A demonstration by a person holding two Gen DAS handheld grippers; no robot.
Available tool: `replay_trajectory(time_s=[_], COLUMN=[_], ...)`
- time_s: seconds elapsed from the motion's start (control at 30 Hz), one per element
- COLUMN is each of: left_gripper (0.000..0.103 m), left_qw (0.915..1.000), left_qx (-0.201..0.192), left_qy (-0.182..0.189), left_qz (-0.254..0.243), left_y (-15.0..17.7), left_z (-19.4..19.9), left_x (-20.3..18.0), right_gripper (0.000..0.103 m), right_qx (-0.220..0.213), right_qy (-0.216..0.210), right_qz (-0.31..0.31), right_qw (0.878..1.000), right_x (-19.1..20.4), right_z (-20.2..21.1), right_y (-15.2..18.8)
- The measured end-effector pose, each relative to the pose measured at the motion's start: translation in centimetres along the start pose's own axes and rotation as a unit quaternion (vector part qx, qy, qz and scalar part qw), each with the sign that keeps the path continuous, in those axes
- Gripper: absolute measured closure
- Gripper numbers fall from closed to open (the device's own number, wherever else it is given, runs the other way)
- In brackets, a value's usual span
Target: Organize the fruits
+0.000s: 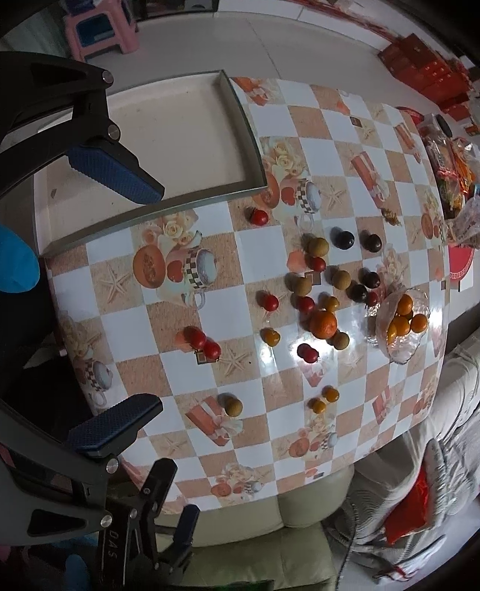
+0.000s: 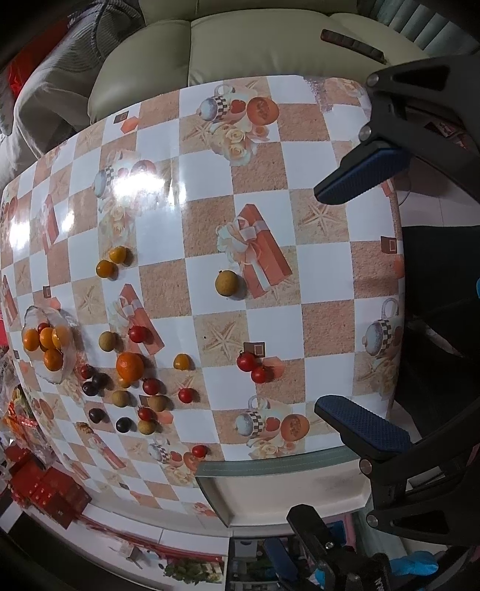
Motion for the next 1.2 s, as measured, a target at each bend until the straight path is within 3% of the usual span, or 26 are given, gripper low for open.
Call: replay_trajectory(time_s=[0.8,1.2], left_gripper=[0.0,0.0], left_qw=[0.9986,0.9969], left_qx=[0.012,0.036], left_qy=[-0.041,-0.061], left_qz=[-0.03,-0.033], left_y=[-1.2,-0.6], left_z=[-1.4,-6.1], left_x=[-1.0,-2.7], right_gripper=[0.0,0.0], right_qx=[0.007,0.037], right_qy=[-0.01,-0.011], right_qz=[-0.008,-0.01], right_qw=[1.0,0.999], right_x=[-1.0,-3.0], right_z=[-1.0,-4.5], right_y=[0.1,0.5])
Point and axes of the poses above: each gripper's, at about its wrist camera, not at the fingertips, and z roughly against the way its jaws point, x to its left, y to its underside, the point moved 5 cm from there along -z, roughly the way its jaws point, and after that the axes turned 2 degrees about -y, right-handed, at the moved point
